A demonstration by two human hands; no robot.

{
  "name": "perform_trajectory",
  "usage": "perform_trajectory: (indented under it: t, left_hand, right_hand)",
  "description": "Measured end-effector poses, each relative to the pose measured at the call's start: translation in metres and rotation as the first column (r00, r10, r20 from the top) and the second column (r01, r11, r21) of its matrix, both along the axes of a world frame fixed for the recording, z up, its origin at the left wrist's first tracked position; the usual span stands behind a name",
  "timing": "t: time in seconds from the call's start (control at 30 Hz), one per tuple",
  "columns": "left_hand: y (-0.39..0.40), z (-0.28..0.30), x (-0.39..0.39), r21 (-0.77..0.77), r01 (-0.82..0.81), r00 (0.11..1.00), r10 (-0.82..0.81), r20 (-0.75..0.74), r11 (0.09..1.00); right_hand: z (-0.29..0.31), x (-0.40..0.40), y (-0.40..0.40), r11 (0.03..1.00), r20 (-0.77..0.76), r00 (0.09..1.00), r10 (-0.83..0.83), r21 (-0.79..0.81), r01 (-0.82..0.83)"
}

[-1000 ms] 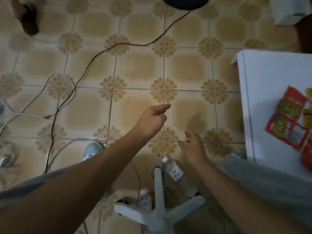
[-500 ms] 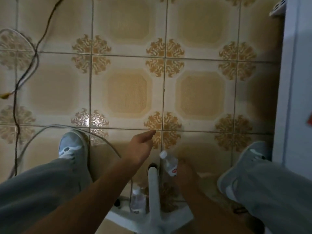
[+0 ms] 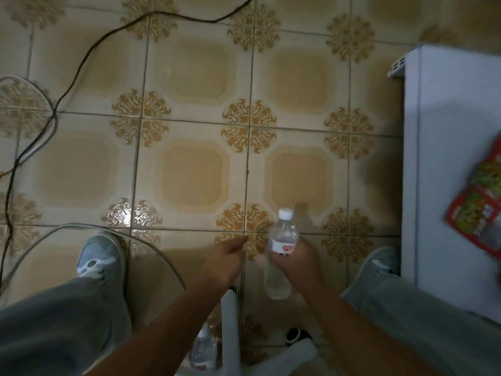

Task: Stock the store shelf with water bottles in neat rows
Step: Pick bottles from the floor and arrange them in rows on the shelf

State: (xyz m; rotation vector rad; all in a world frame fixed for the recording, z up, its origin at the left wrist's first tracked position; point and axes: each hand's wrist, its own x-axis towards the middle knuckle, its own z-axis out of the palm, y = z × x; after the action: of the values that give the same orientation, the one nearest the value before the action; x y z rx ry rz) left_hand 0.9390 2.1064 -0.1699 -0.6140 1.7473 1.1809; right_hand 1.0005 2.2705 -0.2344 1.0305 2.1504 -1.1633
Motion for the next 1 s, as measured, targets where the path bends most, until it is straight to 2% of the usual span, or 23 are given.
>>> perform_trajectory:
  t: [0.13, 0.3, 0.43, 0.57, 0.8, 1.0]
  left_hand:
    - [0.027, 0.047, -0.007, 0.068, 0.043, 0.998, -0.039, -0.059, 0.997]
    - [0.065, 0.134, -0.022, 0.194, 0.166, 0.957, -0.110, -0.268, 0.967]
    - [0.098, 0.207, -0.025, 0.281, 0.309, 0.879, -0.160, -0.449, 0.909]
    - [0.136, 0.288, -0.015, 0.347, 0.400, 0.782, -0.118, -0.612, 0.848]
    - [0.188, 0.444, 0.025, 0.474, 0.587, 0.671, -0.067, -0.738, 0.656]
    - [0.223, 0.547, 0.103, 0.477, 0.760, 0.564, -0.083, -0.822, 0.441]
  right_hand:
    - [0.064, -0.041, 0.015, 0.996, -0.180, 0.980, -0.083, -0.030, 0.079]
    - [0.165, -0.065, 0.050, 0.990, -0.343, 0.931, -0.127, 0.021, 0.143]
    - [0.270, -0.061, 0.084, 0.966, -0.484, 0.860, -0.163, 0.101, 0.239]
    - [0.375, -0.042, 0.117, 0.905, -0.635, 0.757, -0.153, 0.218, 0.365]
    - [0.557, 0.030, 0.146, 0.777, -0.819, 0.567, -0.093, 0.296, 0.555]
    - [0.660, 0.134, 0.158, 0.566, -0.893, 0.442, -0.083, 0.323, 0.759]
